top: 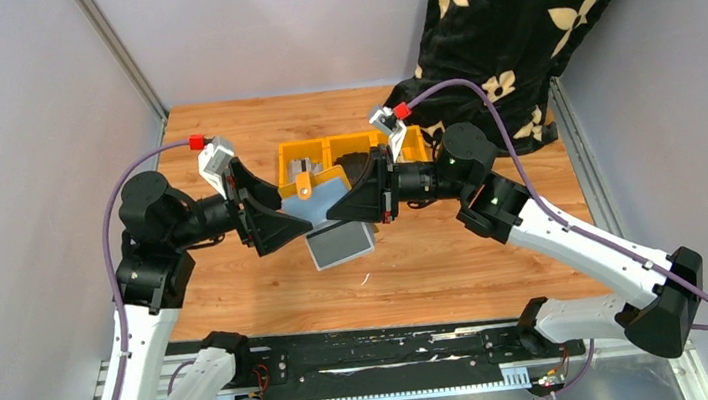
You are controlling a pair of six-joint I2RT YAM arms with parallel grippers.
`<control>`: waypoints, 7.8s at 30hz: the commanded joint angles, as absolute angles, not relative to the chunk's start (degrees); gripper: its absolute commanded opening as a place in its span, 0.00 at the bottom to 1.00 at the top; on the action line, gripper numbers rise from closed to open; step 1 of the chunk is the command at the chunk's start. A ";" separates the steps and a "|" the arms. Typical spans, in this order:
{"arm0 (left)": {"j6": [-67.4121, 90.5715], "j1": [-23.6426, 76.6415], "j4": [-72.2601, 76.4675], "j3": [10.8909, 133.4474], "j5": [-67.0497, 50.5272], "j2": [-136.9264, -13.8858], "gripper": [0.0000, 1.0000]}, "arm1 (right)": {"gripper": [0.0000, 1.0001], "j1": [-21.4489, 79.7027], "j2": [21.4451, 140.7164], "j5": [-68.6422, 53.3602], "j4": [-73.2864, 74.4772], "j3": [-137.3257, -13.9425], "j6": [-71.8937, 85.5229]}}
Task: Take the credit cards out of the card holder
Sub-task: Remove the credit card from the card holder.
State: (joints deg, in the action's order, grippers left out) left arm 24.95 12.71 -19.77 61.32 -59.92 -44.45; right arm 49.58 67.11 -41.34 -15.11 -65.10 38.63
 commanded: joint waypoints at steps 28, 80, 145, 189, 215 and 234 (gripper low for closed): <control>3.94 12.48 -43.57 67.50 -64.05 -50.97 0.00 | 0.45 49.92 77.49 -51.12 22.59 -84.34 9.19; 54.13 8.09 7.33 45.49 -68.50 -35.71 0.92 | 0.00 43.94 71.10 -41.24 -55.28 -57.33 51.25; 34.42 8.09 -11.27 51.42 -57.33 -34.51 0.73 | 0.00 47.20 64.57 -27.75 -54.96 -47.62 51.38; 29.73 8.17 -16.32 53.44 -51.87 -37.83 0.01 | 0.62 42.07 54.39 -19.33 -21.08 -57.96 41.28; 35.21 8.17 -11.97 51.79 -57.75 -37.92 0.00 | 0.51 48.34 72.30 -41.70 -28.39 -60.03 49.20; 34.76 8.17 -14.65 51.15 -60.51 -39.32 0.09 | 0.29 50.09 79.44 -40.11 -34.44 -61.60 51.88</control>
